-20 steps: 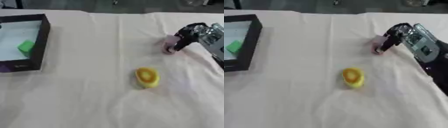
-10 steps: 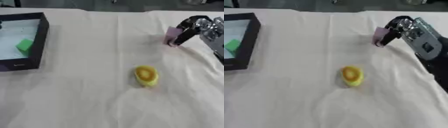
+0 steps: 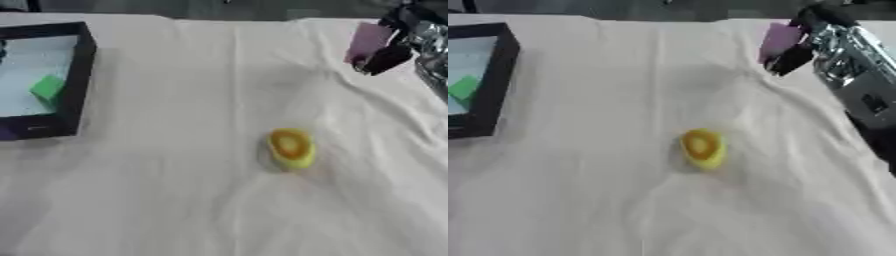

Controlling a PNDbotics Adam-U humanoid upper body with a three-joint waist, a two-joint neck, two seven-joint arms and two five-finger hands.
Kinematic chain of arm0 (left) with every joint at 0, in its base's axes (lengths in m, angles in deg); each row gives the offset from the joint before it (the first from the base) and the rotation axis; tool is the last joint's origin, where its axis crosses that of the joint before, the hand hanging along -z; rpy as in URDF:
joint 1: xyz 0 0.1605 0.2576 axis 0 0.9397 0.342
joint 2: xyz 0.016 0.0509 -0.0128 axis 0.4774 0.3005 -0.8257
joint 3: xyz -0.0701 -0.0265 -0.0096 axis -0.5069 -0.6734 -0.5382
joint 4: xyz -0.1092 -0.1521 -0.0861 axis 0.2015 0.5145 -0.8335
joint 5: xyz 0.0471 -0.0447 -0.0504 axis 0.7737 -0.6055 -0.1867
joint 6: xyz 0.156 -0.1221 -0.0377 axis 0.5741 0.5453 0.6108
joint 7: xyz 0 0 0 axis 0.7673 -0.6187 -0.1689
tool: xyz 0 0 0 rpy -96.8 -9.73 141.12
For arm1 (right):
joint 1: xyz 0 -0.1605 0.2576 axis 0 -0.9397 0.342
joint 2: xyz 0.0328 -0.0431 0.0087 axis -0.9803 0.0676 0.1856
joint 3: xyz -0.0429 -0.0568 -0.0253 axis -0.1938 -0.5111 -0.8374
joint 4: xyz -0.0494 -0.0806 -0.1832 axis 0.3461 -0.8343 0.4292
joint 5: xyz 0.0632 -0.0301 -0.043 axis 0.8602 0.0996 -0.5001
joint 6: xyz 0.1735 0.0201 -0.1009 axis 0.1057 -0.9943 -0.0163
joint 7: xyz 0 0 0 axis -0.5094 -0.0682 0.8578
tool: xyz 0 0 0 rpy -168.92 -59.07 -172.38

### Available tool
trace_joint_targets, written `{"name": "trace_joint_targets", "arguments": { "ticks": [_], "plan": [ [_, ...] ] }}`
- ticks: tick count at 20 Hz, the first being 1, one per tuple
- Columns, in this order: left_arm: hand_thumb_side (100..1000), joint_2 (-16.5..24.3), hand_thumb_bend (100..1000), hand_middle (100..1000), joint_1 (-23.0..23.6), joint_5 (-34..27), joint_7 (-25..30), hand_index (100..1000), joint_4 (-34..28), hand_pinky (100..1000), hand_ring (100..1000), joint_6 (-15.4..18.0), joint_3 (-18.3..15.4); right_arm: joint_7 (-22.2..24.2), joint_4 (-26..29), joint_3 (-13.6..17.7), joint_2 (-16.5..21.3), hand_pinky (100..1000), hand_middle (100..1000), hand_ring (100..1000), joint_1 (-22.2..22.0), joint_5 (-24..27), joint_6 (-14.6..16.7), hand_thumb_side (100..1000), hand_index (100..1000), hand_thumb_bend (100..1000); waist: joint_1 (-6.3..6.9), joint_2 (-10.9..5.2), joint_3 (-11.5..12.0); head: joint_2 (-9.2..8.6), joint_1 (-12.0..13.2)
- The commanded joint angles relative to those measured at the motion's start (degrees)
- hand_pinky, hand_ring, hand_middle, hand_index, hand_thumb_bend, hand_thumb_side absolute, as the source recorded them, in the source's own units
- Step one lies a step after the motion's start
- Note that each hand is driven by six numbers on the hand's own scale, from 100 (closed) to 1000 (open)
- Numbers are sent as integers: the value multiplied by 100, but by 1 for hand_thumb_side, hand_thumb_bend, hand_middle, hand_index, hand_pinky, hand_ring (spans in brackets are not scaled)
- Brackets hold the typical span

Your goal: Pick up the objects with one hand, pass them to the other hand, and then place them into the box on the other side of the table.

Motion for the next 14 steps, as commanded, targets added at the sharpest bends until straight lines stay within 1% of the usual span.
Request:
{"name": "trace_joint_targets", "arguments": {
  "ticks": [1, 3, 4, 5, 9, 11, 14],
  "plan": [
    [595, 192, 100, 647, 4, -38, -696, 697, -73, 1000, 771, -656, -133, -20, 458, 396, -57, 786, 539, 695, 51, -345, -101, 100, 474, 228, 125, -288, -39, 83, 96],
    [592, 206, 100, 647, 22, -55, -696, 697, -73, 1000, 771, -646, -145, -192, 747, 533, -220, 778, 541, 692, -33, -526, -101, 100, 475, 217, 156, -326, -80, 129, 141],
    [590, 212, 100, 647, 23, -63, -691, 697, -73, 1000, 771, -637, -148, -286, 901, 577, -318, 764, 542, 685, -88, -622, -101, 100, 475, 188, 174, -347, -96, 150, 160],
    [589, 219, 100, 647, 28, -70, -683, 697, -73, 1000, 771, -628, -149, -376, 1048, 610, -427, 761, 542, 683, -148, -713, -101, 100, 476, 181, 187, -368, -113, 168, 185],
    [592, 253, 100, 648, 63, -103, -657, 699, -73, 1000, 770, -603, -161, -727, 1619, 623, -823, 747, 544, 678, -445, -1064, -101, 100, 477, 149, 222, -438, -169, 192, 307],
    [604, 266, 100, 653, 60, -139, -605, 703, -73, 1000, 769, -575, -147, -908, 1827, 538, -976, 746, 545, 678, -577, -1245, -101, 100, 478, 144, 231, -465, -183, 188, 357],
    [615, 291, 100, 666, 17, -218, -426, 721, -73, 1000, 771, -491, -84, -1166, 1858, 334, -1195, 743, 545, 676, -678, -1470, -101, 100, 478, 139, 240, -495, -185, 185, 401]
  ]
}}
